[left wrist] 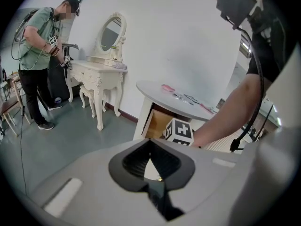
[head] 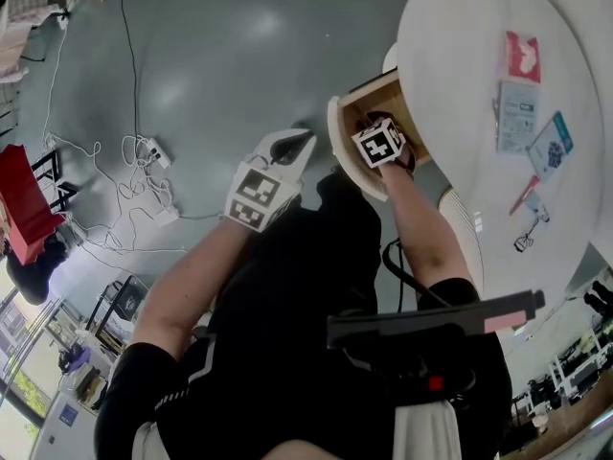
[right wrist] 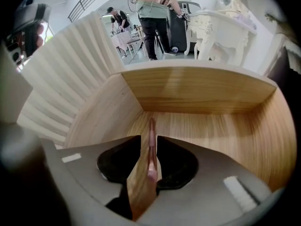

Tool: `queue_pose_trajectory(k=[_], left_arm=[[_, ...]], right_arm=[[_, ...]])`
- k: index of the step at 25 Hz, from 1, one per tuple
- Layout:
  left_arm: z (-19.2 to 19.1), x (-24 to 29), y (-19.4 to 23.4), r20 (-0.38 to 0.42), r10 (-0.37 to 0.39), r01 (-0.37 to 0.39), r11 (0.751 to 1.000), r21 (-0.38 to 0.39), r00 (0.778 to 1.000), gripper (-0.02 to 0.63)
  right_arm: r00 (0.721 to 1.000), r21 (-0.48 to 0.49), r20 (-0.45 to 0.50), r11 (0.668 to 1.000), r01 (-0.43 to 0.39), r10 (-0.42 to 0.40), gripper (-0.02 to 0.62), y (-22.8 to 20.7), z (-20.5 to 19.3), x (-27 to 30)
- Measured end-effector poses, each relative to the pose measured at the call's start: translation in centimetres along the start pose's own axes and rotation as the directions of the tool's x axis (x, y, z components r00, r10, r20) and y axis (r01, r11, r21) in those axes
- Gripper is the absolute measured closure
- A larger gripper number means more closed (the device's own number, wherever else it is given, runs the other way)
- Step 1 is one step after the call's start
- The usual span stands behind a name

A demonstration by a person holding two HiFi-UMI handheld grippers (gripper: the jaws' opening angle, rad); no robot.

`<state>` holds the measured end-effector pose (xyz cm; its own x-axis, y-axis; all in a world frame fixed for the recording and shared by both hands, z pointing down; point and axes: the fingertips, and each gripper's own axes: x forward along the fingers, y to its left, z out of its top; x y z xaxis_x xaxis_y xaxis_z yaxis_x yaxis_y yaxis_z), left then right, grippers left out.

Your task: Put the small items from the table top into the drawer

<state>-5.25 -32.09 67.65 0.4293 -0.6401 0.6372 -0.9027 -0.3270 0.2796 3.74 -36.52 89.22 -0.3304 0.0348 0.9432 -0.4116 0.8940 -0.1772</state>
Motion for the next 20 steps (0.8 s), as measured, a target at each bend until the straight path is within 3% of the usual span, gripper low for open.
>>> queue_pose_trajectory(k=[6,11,20], left_arm=[[0.8,-0.5,-0.7,0.032,-0.017,0.016,1.0,0.025,0.999,0.606],[1.8,-1.4,-2.0,0.031,-0.044,0.042,0.998,0.052,0.999,0.606],[5.1,-4.8,-3.1,0.089,-0.084,0.076,0.993,0.09,0.992,0.606]], right_arm=[[0.998,-0.018,0.054,0.999,0.035,-0.034,0.519,0.5,1.1,-4.0],[0.985,-0.015,0.158,0.998,0.067,-0.064,0.565,1.4,3.4,-8.9],[0.925,0.071,0.36,0.992,0.1,-0.119,0.592,4.2,7.1,-19.2]])
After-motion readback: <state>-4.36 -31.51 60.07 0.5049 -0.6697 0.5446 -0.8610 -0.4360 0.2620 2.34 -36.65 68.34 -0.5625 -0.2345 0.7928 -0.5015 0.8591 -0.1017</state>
